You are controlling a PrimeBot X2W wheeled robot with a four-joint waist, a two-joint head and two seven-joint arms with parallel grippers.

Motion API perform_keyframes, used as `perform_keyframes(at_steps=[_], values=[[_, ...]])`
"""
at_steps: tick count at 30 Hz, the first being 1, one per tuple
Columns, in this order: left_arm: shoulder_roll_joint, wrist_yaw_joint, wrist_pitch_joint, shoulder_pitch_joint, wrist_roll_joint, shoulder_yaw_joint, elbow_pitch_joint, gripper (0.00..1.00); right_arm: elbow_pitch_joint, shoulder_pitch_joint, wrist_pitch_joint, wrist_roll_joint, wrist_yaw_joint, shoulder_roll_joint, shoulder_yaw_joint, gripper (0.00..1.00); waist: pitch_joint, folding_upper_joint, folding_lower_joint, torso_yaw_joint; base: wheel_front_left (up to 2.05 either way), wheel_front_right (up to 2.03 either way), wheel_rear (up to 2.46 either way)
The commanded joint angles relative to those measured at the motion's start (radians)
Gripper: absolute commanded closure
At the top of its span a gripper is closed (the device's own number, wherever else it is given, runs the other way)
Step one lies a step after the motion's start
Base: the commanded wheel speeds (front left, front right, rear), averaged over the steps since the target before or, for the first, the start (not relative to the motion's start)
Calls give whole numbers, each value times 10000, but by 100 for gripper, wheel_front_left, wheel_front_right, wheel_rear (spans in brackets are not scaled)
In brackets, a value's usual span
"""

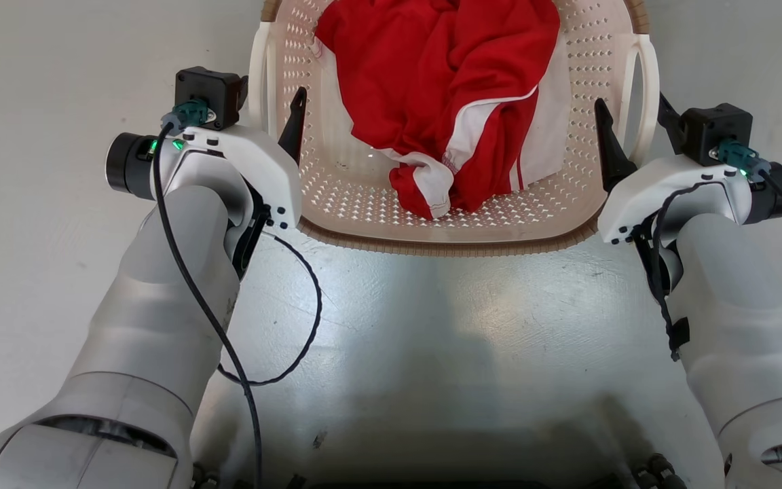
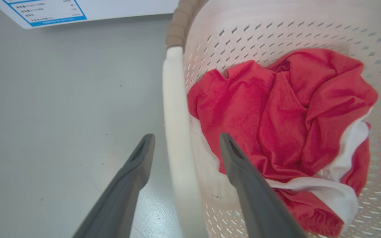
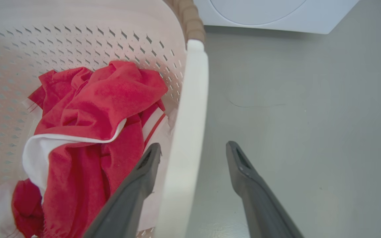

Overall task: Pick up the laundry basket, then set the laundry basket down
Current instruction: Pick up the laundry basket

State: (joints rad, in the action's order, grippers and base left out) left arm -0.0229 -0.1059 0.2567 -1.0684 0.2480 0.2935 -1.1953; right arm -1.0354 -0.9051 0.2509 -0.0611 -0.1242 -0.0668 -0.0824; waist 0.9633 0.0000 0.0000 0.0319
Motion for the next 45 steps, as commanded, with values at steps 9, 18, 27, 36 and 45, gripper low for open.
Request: perform_keyframes(at_steps=[9,18,27,36,45], values=[[-274,-11,28,-211,248,261,-474,0,-608,-187,106,194,-65,166,384,0,-44,0,0,-51,0,0,0],[-273,-19,36,-329,510,653,-586,0,-584,-252,107,455,-65,166,744,5,-29,0,0,-86,0,0,0],[-273,49,45,-195,931,1040,-479,100,-627,-185,108,486,-65,166,931,100,-45,0,0,-27,0,0,0],[-273,146,48,-27,1367,1524,-391,100,-811,-88,108,513,-65,166,990,100,-218,0,0,-37,0,0,0],[-273,199,-71,402,1696,2102,-565,100,-1330,212,80,1359,-65,166,1789,100,-929,0,0,-304,0,0,0]])
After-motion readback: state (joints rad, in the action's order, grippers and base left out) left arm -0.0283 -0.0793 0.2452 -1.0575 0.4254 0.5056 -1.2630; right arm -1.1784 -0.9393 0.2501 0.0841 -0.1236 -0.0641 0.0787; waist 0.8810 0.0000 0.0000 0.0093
